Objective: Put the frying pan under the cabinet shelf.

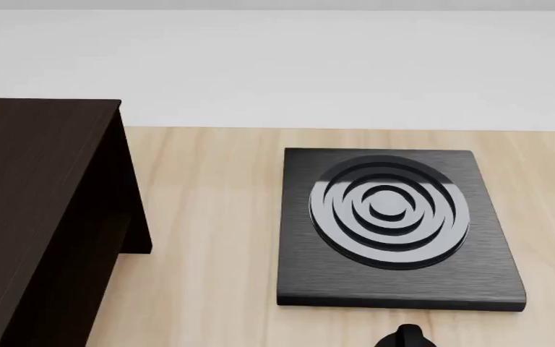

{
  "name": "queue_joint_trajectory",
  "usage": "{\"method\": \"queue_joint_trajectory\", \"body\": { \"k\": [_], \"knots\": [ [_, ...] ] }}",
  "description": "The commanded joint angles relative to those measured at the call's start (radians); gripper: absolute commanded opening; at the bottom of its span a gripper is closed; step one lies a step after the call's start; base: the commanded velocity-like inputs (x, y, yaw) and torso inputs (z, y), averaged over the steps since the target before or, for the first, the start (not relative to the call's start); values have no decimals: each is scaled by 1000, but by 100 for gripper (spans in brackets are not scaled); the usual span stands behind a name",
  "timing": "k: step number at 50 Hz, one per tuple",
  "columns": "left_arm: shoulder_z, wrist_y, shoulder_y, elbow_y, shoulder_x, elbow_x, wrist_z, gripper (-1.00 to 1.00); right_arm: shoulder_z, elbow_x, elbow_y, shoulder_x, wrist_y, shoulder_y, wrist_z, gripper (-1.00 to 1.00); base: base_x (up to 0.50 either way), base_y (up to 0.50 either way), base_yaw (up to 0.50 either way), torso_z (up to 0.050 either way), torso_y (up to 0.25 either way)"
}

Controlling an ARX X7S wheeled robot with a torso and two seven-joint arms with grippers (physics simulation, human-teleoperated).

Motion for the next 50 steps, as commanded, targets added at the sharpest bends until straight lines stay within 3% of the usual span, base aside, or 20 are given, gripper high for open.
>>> {"method": "queue_joint_trajectory", "body": {
  "k": [1, 50],
  "knots": [
    [4, 4, 2, -2, 1, -4, -5, 100, -24, -21, 87, -7, -50, 16, -10, 100, 0, 0, 0, 0, 0],
    [34, -45, -41, 13, 15, -32, -29, 100, -94, -51, 401, -21, -182, 99, -53, 100, 0, 0, 0, 0, 0]
  ]
}}
